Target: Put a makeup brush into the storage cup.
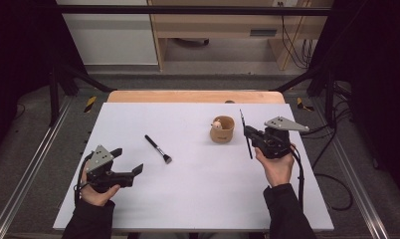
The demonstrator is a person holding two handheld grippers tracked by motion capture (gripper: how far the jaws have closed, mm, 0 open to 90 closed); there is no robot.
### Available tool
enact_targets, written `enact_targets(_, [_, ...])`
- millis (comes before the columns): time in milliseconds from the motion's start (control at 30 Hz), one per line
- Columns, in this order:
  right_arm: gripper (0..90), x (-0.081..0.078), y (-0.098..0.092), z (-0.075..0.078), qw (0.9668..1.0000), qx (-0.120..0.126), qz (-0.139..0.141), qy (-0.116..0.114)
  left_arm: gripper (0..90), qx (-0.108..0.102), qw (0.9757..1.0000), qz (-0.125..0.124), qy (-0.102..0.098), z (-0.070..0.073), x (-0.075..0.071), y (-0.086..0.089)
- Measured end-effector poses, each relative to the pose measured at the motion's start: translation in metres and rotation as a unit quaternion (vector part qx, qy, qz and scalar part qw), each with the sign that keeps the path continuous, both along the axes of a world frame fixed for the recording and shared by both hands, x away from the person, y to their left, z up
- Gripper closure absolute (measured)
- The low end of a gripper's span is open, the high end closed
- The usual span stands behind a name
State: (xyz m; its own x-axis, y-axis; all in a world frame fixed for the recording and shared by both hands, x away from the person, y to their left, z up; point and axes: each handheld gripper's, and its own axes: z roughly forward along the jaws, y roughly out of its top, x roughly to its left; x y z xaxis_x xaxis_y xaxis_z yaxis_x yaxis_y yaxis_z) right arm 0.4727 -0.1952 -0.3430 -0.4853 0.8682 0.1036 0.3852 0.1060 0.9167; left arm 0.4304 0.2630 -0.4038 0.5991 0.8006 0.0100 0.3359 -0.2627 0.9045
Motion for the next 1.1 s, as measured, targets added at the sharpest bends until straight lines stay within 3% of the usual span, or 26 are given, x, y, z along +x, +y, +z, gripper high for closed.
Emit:
enact_targets(800, [85.7, 0.023, 0.002, 0.009, 0.9976, 0.037, -0.036, -0.047, 6.9, -0.004, 1.0, 0.005, 0.0, -0.001, 0.0, 0.003])
enact_targets(1100, [85.7, 0.037, 0.005, 0.008, 0.9963, 0.048, -0.045, -0.055, 6.9, -0.006, 1.0, 0.006, 0.0, -0.002, 0.0, 0.004])
